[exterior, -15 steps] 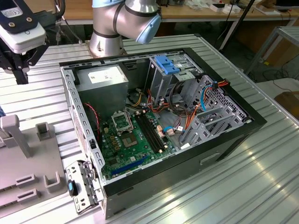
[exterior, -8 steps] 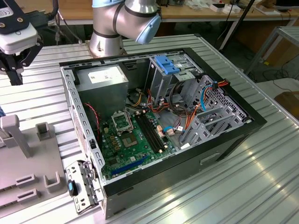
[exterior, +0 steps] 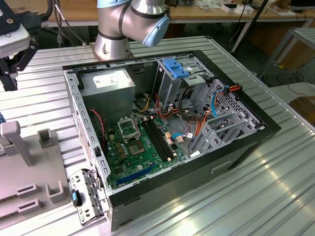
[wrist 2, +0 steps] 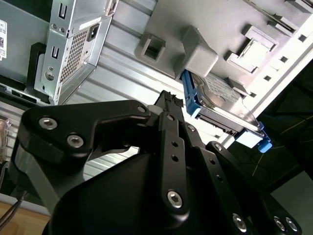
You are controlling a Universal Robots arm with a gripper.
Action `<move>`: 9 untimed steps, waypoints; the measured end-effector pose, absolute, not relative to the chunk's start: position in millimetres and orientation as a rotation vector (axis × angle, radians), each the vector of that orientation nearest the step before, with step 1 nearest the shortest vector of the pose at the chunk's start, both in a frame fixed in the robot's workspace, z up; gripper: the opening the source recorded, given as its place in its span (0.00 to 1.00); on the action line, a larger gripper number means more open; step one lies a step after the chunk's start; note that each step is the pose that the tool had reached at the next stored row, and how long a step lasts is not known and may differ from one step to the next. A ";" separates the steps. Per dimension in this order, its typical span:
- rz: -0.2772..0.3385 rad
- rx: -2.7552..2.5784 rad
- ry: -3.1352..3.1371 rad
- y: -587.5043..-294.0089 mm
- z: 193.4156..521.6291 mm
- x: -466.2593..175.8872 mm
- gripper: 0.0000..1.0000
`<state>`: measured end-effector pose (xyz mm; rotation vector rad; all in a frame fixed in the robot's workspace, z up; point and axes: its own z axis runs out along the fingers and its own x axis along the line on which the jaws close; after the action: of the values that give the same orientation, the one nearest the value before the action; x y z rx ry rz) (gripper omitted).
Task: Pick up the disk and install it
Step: 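Reach for the disk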
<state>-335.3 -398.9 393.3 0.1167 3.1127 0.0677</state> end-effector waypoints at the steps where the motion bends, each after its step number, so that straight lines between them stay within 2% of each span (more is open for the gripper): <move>1: 0.068 0.117 3.113 -398.9 393.3 -336.2 0.11; 9: 0.068 0.117 3.113 -398.9 393.3 -345.2 0.11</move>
<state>-345.2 -398.9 393.3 0.1168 3.1129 0.0677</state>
